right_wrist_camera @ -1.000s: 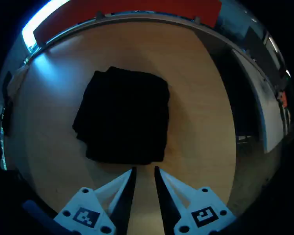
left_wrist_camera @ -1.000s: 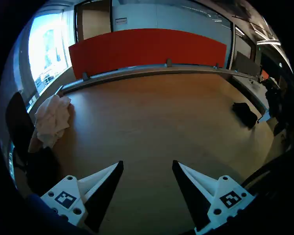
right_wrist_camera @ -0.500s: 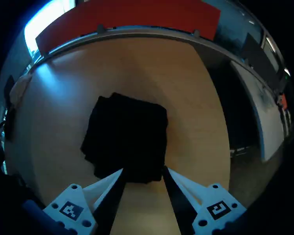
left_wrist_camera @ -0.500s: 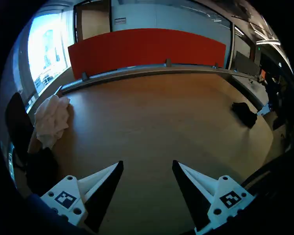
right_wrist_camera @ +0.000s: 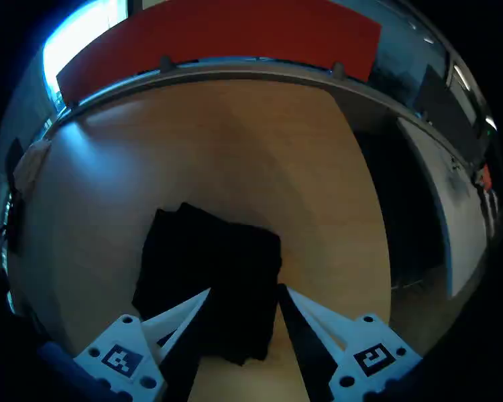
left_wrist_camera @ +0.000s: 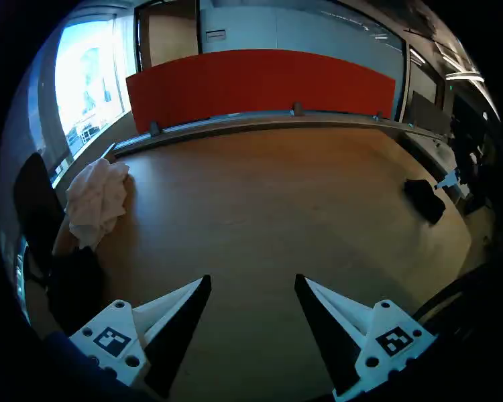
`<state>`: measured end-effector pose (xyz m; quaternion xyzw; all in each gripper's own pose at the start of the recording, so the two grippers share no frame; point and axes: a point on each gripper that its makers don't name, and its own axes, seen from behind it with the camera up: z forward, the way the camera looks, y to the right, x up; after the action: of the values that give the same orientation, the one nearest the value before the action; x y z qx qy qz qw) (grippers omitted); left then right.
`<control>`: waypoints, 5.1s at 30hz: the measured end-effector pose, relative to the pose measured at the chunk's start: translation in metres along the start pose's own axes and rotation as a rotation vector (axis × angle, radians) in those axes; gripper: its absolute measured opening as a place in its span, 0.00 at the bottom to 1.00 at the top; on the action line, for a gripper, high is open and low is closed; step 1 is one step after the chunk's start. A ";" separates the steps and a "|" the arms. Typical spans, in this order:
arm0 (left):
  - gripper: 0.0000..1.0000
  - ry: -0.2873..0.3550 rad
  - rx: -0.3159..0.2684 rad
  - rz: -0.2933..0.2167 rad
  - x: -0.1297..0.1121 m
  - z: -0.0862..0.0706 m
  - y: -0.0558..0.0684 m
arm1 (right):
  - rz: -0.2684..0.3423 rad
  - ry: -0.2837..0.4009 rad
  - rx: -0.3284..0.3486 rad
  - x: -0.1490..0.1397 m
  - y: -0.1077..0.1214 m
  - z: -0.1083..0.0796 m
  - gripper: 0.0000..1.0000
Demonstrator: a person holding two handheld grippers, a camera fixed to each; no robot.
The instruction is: Fold towel
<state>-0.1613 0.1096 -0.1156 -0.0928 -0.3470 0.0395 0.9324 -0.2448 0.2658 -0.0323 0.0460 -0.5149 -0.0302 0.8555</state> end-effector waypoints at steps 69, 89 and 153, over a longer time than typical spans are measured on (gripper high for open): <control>0.92 0.013 0.022 -0.029 0.002 -0.002 -0.005 | -0.050 0.170 -0.051 0.045 -0.011 -0.002 1.00; 0.92 0.067 -0.002 -0.050 0.017 -0.005 -0.007 | 0.032 0.414 -0.099 0.088 -0.026 -0.064 1.00; 0.92 0.525 0.066 -0.114 0.177 -0.022 -0.073 | 0.051 0.970 -0.060 0.209 -0.198 -0.222 1.00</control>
<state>-0.0124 0.0599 -0.0035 -0.0495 -0.0963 -0.0272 0.9937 0.0487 0.0593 0.0257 0.0174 -0.0567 0.0010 0.9982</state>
